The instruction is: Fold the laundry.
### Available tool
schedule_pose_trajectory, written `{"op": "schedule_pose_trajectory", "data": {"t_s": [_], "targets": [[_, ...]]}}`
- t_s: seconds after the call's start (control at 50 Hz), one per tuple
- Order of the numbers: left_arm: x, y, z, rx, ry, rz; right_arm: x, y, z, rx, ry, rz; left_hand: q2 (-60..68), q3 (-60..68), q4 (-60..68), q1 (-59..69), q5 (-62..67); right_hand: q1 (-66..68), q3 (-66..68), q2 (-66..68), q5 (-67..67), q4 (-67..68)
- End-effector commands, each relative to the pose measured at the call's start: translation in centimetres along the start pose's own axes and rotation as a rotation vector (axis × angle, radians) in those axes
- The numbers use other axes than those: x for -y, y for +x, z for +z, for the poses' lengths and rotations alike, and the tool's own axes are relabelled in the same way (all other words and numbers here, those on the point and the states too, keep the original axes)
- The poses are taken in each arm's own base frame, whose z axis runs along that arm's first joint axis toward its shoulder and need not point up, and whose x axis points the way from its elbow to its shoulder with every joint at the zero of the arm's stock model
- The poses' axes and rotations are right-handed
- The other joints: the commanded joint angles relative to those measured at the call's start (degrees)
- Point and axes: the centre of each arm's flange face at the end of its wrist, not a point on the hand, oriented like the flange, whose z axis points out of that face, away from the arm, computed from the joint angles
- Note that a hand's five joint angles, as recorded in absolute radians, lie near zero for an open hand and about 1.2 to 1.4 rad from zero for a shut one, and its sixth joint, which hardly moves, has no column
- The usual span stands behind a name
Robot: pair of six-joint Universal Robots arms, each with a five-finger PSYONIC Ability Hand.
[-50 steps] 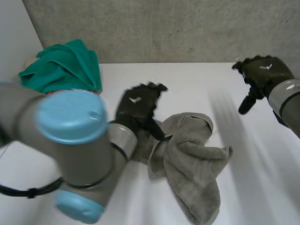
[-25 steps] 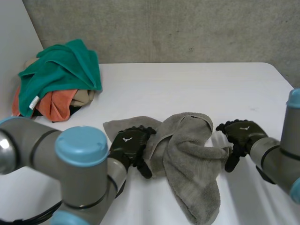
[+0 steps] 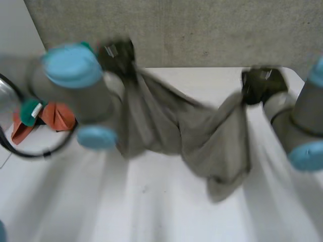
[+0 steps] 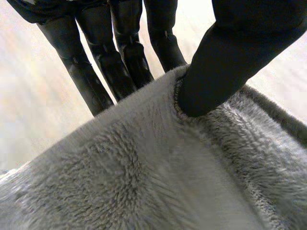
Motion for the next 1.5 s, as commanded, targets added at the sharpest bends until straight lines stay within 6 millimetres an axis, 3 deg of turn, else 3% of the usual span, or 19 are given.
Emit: {"op": "schedule_pose_trajectory", "data": {"t_s": [0.02,0.1,0.22,0.32,0.42,0.54,0.66,0.78,0.88,0.96,1.04,1.16,1.2,1.26,1.28,1.32,1.4,1.44,1.5], "targets": [[13.2,-2.8,3.2,0.062,0.515,0.055,11.2,3.9,0.8,-0.161,0.366,-0.041,11.49,11.88,11.29,12.78,13.94,16.09,12.3,12.63,15.22,11.38],[16.1,-2.7,2.8,0.011,0.633,0.065,14.4,4.3,-0.3,-0.189,0.476,-0.074,11.49,11.88,11.29,12.78,13.94,16.09,12.3,12.63,15.22,11.38],[12.2,-4.2,3.0,0.011,0.513,0.112,14.6,4.7,-0.7,-0.213,0.465,-0.161,11.49,11.88,11.29,12.78,13.94,16.09,12.3,12.63,15.22,11.38],[7.8,-6.3,1.9,0.033,0.353,0.153,11.9,4.0,-0.9,-0.186,0.336,-0.245,11.49,11.88,11.29,12.78,13.94,16.09,12.3,12.63,15.22,11.38],[1.4,-6.5,-1.1,-0.023,0.131,0.178,6.1,2.5,-0.9,-0.093,0.109,-0.318,11.49,11.88,11.29,12.78,13.94,16.09,12.3,12.63,15.22,11.38],[-6.1,-6.2,-8.5,-0.165,-0.217,0.211,-2.7,0.4,-1.9,0.074,-0.231,-0.412,11.49,11.88,11.29,12.78,13.94,16.09,12.3,12.63,15.22,11.38],[-7.1,-6.1,-15.3,-0.277,-0.46,0.338,-7.3,1.3,-5.3,0.189,-0.508,-0.51,11.49,11.88,11.29,12.78,13.94,16.09,12.3,12.63,15.22,11.38],[-5.6,-6.7,-22.9,-0.428,-0.748,0.571,-5.6,2.5,-12.1,0.311,-0.677,-0.669,11.49,11.88,11.29,12.78,13.94,16.09,12.3,12.63,15.22,11.38],[-4.3,-7.6,-25.6,-0.515,-0.899,0.681,-5.9,4.3,-14.4,0.357,-0.782,-0.716,11.49,11.88,11.29,12.78,13.94,16.09,12.3,12.63,15.22,11.38],[-4.3,-8.9,-23.8,-0.472,-0.871,0.73,-6.1,5.1,-13.5,0.328,-0.744,-0.694,11.49,11.88,11.29,12.78,13.94,16.09,12.3,12.63,15.22,11.38],[-5.7,-9.8,-19.6,-0.4,-0.76,0.767,-6.9,5.0,-12.0,0.315,-0.716,-0.665,11.49,11.88,11.29,12.78,13.94,16.09,12.3,12.63,15.22,11.38],[-6.6,-9.8,-11.9,-0.296,-0.473,0.833,-6.2,5.8,-5.2,0.144,-0.577,-0.53,11.49,11.88,11.29,12.78,13.94,16.09,12.3,12.63,15.22,11.38],[-5.0,-9.3,-7.9,-0.239,-0.294,0.855,-4.5,6.4,-3.1,0.073,-0.491,-0.493,11.49,11.88,11.29,12.78,13.94,16.09,12.3,12.63,15.22,11.38],[-1.5,-7.8,-2.8,-0.168,-0.02,0.864,1.8,8.9,1.4,-0.147,-0.205,-0.394,11.49,11.88,11.29,12.78,13.94,16.09,12.3,12.63,15.22,11.38],[1.5,-7.0,-0.5,-0.116,0.14,0.856,3.6,9.5,2.1,-0.195,-0.12,-0.368,11.49,11.88,11.29,12.78,13.94,16.09,12.3,12.63,15.22,11.38],[4.6,-6.4,1.5,-0.063,0.301,0.819,7.5,10.8,3.2,-0.283,0.076,-0.301,11.49,11.88,11.29,12.78,13.94,16.09,12.3,12.63,15.22,11.38],[11.0,-6.5,3.9,0.005,0.565,0.63,11.6,11.9,4.0,-0.354,0.329,-0.213,11.49,11.88,11.29,12.78,13.94,16.09,12.3,12.63,15.22,11.38],[13.0,-7.1,4.5,0.016,0.636,0.51,13.3,12.3,3.9,-0.383,0.428,-0.206,11.49,11.88,11.29,12.78,13.94,16.09,12.3,12.63,15.22,11.38],[13.1,-8.5,5.3,0.051,0.636,0.46,14.0,12.5,3.9,-0.403,0.481,-0.213,11.49,11.88,11.29,12.78,13.94,16.09,12.3,12.63,15.22,11.38]]}}
